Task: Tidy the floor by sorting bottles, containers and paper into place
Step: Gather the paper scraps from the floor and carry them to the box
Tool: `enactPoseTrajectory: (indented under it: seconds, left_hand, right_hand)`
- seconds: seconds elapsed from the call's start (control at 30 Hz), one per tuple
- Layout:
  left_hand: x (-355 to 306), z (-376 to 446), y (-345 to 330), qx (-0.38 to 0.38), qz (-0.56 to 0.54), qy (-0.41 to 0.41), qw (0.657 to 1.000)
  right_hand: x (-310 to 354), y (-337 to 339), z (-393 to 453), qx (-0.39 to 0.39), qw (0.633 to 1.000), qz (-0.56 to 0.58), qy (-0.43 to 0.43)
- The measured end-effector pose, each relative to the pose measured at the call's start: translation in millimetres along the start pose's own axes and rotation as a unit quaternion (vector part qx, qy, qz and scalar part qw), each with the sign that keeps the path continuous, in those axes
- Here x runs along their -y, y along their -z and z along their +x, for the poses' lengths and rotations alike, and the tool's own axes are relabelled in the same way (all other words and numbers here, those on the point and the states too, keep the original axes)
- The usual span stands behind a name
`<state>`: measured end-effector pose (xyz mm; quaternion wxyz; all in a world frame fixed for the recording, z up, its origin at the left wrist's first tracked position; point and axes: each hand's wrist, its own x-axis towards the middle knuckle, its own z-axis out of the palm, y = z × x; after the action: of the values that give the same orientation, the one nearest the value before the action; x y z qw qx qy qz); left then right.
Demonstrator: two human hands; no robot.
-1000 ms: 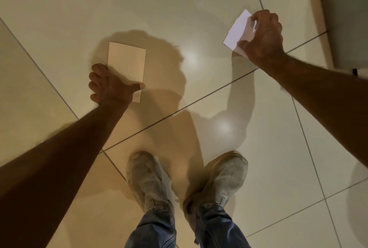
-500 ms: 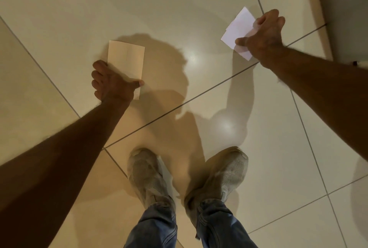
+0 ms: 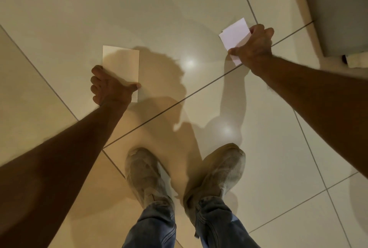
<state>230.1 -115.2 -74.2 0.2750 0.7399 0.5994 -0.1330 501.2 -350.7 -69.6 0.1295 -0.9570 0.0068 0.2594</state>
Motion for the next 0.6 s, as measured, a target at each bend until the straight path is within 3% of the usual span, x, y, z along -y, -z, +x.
enactPoseTrajectory:
  seconds: [0.13, 0.37, 0.47, 0.6]
  left_hand:
    - [3, 0, -2, -0.005, 0.002, 0.001, 1.000]
    - [4, -3, -3, -0.003, 0.002, 0.015, 1.000]
    - [5, -8, -2, 0.004, -0.004, 0.014, 1.000]
    - [7, -24, 3, 0.035, -0.144, 0.050, 0.988]
  right_hand:
    - [3, -1, 0, 0.006, 0.997, -0.071, -0.041]
    - [6, 2, 2, 0.034, 0.995, 0.043, -0.080]
    - [0, 1, -6, 0.043, 0.997, 0.007, -0.064]
    - [-8, 0, -30, -0.002, 0.999, -0.051, -0.015]
